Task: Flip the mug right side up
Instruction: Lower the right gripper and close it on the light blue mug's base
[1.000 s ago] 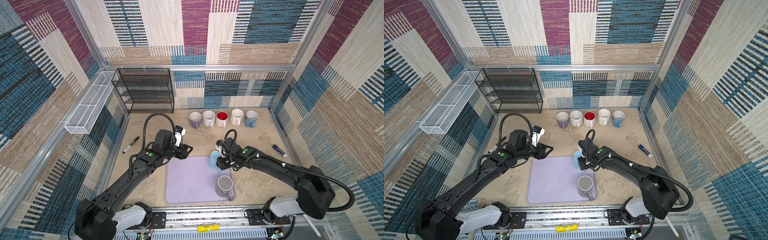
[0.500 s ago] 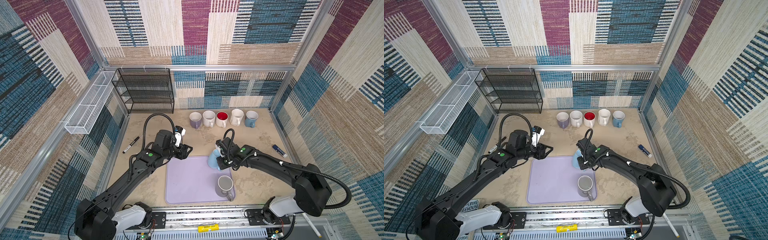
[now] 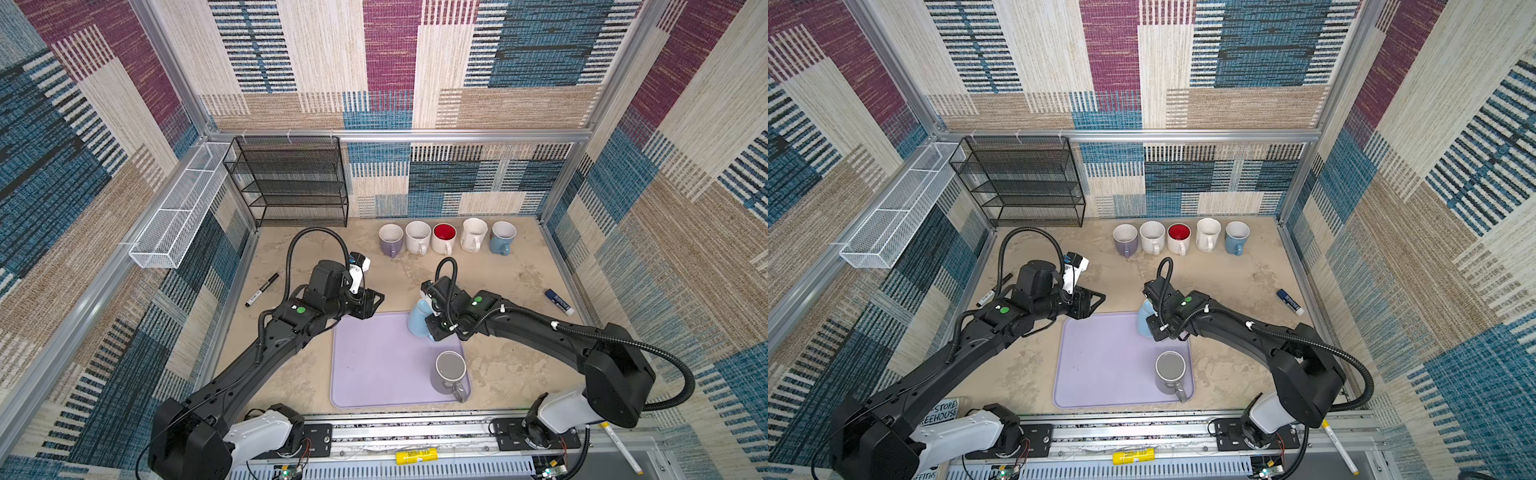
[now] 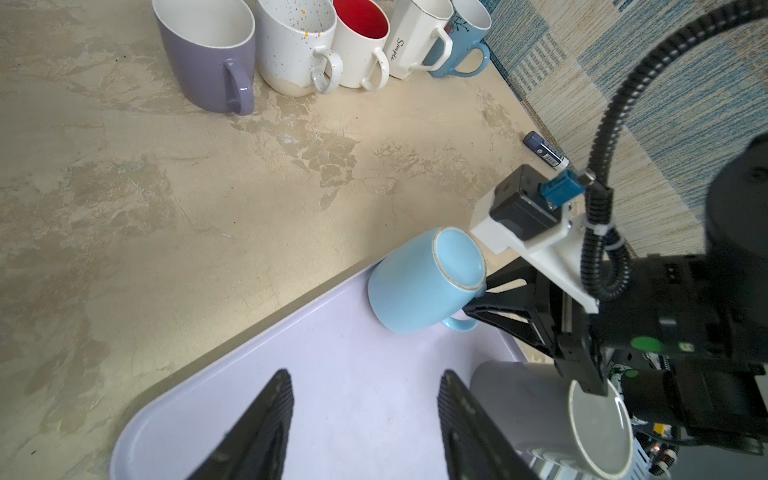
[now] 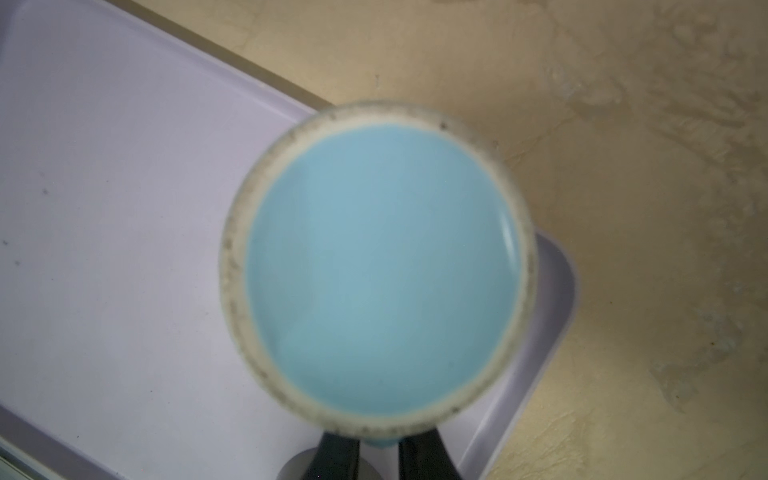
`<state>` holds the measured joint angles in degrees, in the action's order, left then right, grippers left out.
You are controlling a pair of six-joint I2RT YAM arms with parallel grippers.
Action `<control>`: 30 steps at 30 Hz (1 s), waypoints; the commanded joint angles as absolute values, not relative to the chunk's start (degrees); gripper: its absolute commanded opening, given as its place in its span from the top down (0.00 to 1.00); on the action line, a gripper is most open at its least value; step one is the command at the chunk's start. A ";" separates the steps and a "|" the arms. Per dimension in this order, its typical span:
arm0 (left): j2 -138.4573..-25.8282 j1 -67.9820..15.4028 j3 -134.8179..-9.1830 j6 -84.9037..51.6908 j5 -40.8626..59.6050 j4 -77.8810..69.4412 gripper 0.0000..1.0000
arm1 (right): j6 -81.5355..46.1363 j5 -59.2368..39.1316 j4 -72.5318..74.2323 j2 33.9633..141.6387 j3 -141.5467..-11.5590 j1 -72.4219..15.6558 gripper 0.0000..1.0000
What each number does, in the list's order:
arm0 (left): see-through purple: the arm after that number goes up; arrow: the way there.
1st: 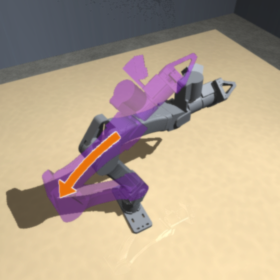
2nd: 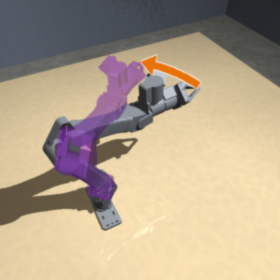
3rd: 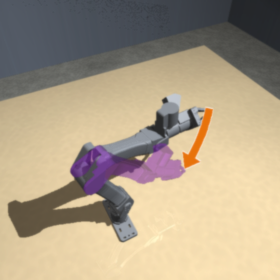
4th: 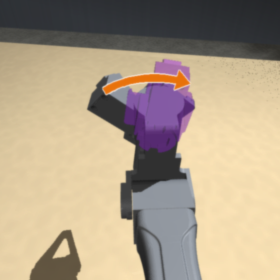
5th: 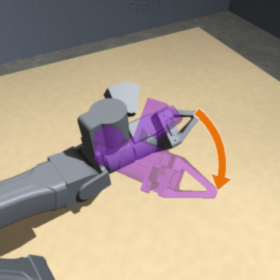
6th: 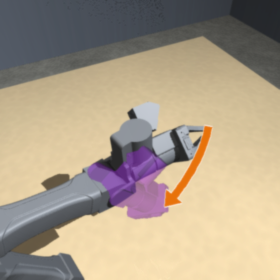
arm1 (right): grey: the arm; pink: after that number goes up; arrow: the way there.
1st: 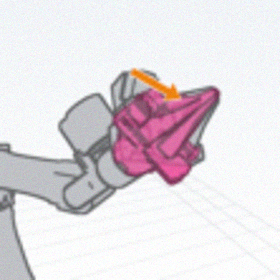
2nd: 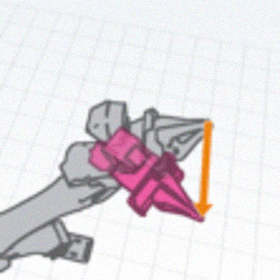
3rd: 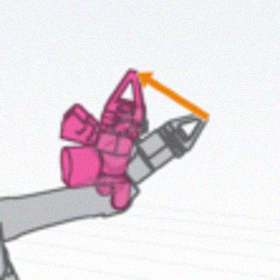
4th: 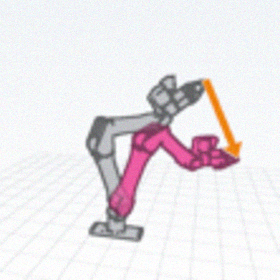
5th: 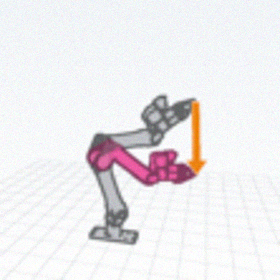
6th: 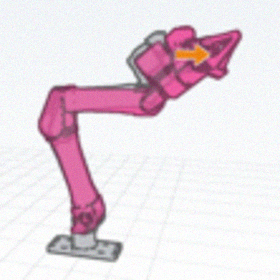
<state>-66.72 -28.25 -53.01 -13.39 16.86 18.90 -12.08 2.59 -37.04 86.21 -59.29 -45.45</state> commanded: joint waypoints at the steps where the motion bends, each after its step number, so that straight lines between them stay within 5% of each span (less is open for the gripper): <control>1: -66.39 -28.26 -52.89 -12.22 16.97 19.03 0.43 | -8.85 3.72 -31.46 87.65 -61.48 -47.09 1.00; 15: -63.70 -28.28 -51.75 -11.63 15.37 19.95 0.43 | -5.57 3.55 -32.62 93.27 -64.02 -50.43 1.00; 22: -63.52 -28.25 -51.65 -11.64 15.29 20.28 0.43 | -5.53 3.95 -34.36 95.25 -64.74 -50.63 0.84; 30: -63.26 -28.30 -51.71 -11.52 15.28 20.47 0.43 | -5.89 4.31 -34.70 95.89 -64.82 -50.62 0.78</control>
